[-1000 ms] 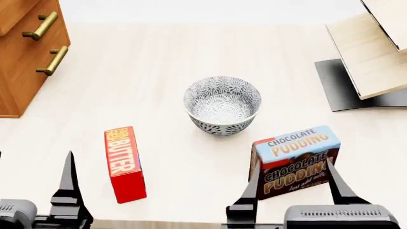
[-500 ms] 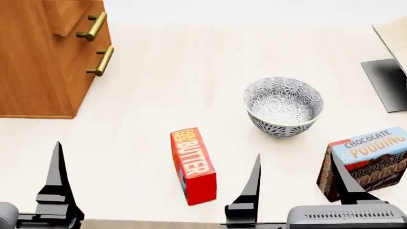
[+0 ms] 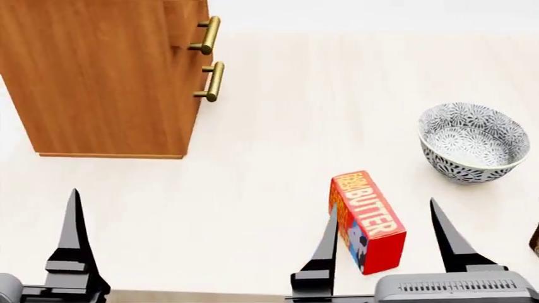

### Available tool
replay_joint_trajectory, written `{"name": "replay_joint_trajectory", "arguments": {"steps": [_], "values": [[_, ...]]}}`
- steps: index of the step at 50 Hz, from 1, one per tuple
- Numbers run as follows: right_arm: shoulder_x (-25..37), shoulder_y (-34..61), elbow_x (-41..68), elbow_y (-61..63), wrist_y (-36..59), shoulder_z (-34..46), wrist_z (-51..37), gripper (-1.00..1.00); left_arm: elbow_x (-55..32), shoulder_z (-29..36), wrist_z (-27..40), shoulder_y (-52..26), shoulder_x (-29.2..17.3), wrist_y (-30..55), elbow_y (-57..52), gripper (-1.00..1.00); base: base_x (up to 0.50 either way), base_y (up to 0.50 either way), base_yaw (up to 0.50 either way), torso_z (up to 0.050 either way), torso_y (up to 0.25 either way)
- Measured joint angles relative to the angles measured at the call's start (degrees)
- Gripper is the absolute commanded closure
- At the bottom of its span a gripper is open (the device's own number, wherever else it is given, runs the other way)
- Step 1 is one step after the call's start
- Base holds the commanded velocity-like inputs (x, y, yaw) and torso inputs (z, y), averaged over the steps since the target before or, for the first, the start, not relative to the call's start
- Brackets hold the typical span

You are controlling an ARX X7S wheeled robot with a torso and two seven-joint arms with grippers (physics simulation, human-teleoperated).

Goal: Close the top drawer of the cabinet and put the bowl on top of it.

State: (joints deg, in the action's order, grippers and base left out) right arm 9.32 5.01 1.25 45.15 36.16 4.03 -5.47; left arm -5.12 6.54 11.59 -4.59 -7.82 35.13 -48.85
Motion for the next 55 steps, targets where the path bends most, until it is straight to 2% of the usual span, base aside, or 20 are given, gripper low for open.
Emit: {"name": "replay_joint_trajectory", "arguments": {"steps": [40,55], "values": [[1.06,-0.84,1.93,-1.94,-2.62,0.44,-1.51,-1.0,-1.08,1.73,2.56,0.03,-1.53,-0.95,0.85,-1.0,0.0,0.07,0.0,0.0,0.0],[1.62,-1.06,2.92,-1.64,-2.72,0.42,-1.75,-1.0,-1.54,2.2,3.29,-0.02,-2.1,-0.99,0.77,-1.0,0.48,0.0,0.0,0.0,0.0]]}}
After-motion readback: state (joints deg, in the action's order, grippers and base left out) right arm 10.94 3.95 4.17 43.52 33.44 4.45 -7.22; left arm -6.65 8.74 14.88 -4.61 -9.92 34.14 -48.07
